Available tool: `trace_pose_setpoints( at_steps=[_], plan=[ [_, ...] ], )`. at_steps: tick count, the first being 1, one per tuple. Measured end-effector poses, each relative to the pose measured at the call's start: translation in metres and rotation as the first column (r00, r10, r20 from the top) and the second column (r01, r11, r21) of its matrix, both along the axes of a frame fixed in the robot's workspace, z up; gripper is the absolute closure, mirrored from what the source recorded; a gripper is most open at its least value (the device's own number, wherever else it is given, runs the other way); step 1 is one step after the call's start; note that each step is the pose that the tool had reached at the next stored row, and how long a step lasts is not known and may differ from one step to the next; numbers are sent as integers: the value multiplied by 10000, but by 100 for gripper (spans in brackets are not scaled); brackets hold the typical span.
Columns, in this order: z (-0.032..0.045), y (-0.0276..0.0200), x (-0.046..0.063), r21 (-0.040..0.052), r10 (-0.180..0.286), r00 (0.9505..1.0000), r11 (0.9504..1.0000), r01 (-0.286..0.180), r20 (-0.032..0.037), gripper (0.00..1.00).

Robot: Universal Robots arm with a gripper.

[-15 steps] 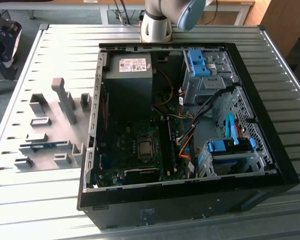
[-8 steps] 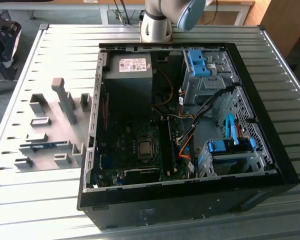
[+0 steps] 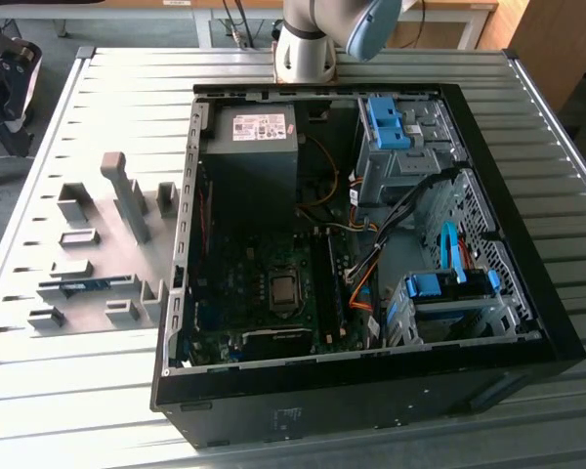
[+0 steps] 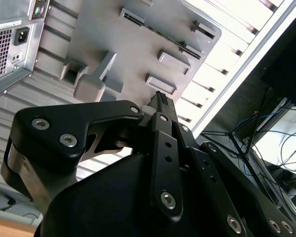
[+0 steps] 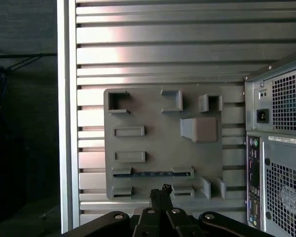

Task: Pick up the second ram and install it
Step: 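Pick up the second ram and move it above second insertion slot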

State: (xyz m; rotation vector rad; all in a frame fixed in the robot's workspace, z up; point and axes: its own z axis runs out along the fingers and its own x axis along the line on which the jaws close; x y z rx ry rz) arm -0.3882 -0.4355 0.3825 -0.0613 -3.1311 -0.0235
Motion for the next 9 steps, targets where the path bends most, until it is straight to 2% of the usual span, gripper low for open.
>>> trace_pose_setpoints(
  at_steps=[4,9],
  plan=[
    [0,0,0,0,517,9987,9987,-517,0,89],
    [-1,0,0,-1,1310,9914,9914,-1310,0,89]
  ],
)
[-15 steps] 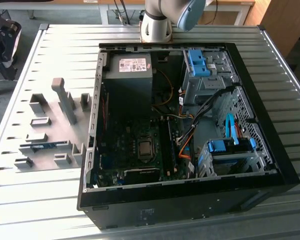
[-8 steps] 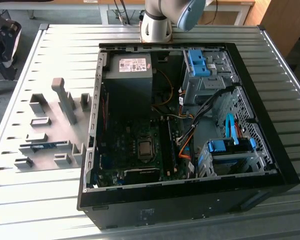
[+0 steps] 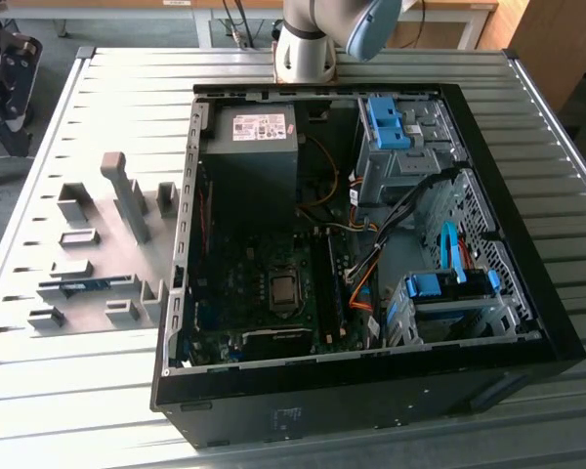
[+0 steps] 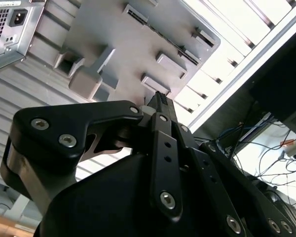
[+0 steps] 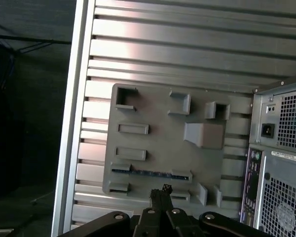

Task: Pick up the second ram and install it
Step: 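Pick up the second ram and move it above second insertion slot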

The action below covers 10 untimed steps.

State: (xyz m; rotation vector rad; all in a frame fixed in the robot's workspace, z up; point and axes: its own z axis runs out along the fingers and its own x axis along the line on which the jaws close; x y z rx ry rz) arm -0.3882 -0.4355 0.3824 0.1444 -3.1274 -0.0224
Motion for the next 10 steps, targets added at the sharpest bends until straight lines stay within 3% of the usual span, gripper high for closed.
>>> trace_pose_setpoints(
  at_steps=[6,10],
  plan=[
    [1,1,-3,-2,685,9976,9976,-685,0,89],
    [0,0,-6,-2,812,9967,9967,-812,0,89]
  ],
)
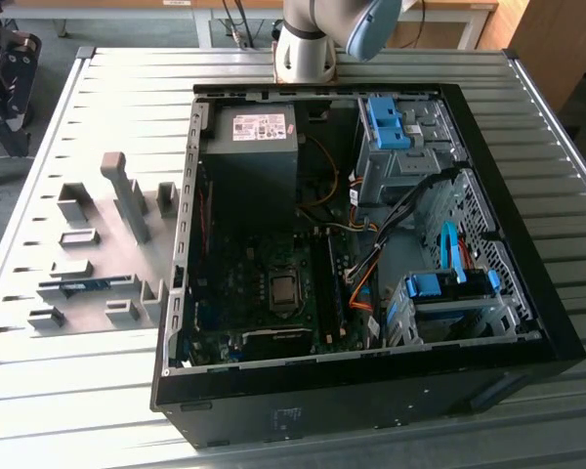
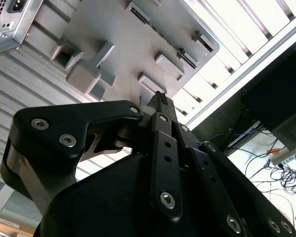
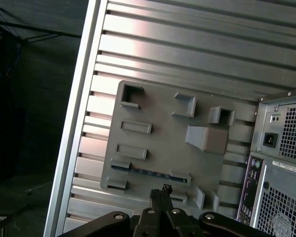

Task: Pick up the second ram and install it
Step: 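Pick up the second ram and move it above second insertion slot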

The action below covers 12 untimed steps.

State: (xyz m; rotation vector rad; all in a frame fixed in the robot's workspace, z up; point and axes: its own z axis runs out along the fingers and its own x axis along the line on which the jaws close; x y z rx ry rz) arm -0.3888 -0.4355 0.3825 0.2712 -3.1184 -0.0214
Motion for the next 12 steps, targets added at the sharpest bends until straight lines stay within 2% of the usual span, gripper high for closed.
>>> trace_pose_setpoints(
  at_steps=[3,12],
  plan=[
    [0,-12,0,26,1,10000,10000,-1,0,89],
    [0,-13,0,27,1,10000,10000,-1,0,89]
  ],
)
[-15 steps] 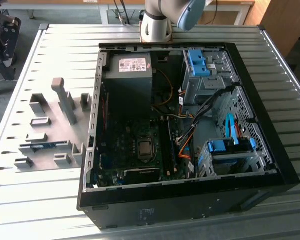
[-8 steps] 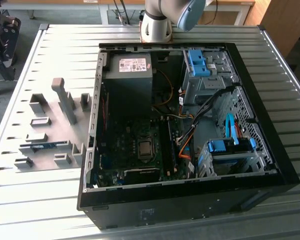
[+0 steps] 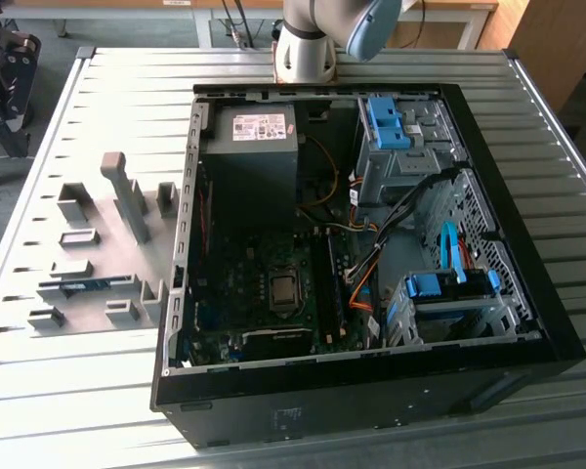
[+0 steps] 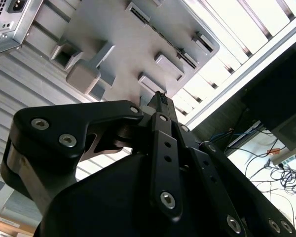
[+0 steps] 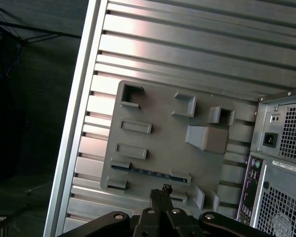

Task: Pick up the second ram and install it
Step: 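Pick up the second ram and move it above second insertion slot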

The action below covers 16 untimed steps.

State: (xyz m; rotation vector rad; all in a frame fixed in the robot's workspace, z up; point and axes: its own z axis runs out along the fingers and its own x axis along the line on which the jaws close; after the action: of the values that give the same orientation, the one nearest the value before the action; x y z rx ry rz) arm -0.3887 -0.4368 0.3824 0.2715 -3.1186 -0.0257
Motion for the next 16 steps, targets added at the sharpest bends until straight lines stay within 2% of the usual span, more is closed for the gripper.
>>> trace_pose_setpoints(
  at_steps=[3,8,12,16],
  plan=[
    [0,0,0,0,48,10000,10000,-48,1,89],
    [-2,0,0,0,803,9968,9968,-803,1,89],
    [-7,0,0,0,1517,9884,9884,-1517,0,89],
    [-10,0,-1,-1,2118,9773,9773,-2118,-2,89]
  ],
)
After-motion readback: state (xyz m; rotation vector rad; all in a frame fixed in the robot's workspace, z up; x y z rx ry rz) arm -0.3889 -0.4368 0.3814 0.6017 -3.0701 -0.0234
